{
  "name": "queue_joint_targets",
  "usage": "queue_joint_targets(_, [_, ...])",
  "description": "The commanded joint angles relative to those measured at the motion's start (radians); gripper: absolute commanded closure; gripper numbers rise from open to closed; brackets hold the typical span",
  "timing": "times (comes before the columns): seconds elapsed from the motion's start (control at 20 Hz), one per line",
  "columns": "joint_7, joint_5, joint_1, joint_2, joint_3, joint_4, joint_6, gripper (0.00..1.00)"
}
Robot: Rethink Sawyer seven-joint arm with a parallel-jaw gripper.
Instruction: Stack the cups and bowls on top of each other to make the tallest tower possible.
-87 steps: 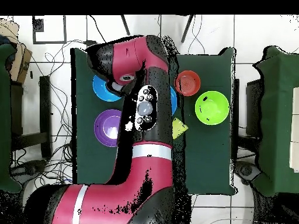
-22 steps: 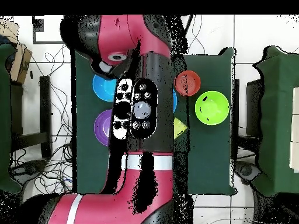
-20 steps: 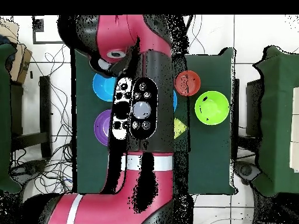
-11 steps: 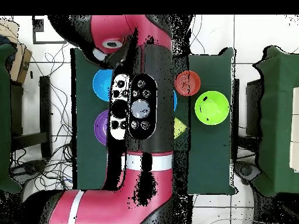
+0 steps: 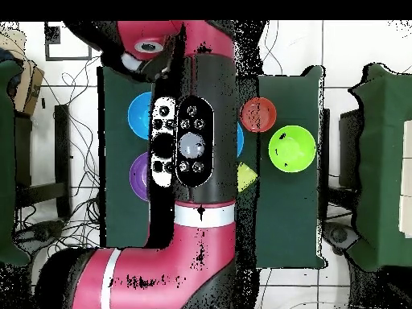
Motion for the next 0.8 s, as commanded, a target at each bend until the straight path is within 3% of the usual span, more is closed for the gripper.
queue_joint_targets(0.05, [-0.228, 0.0, -0.013, 0.064, 0.091, -0.065, 0.055, 0.0])
queue_joint_targets(0.55, [-0.177, 0.066, -0.013, 0.021, 0.073, 0.102, -0.169, 0.0])
queue_joint_targets(0.8, [-0.162, 0.088, -0.007, 0.017, 0.057, 0.109, -0.176, 0.0])
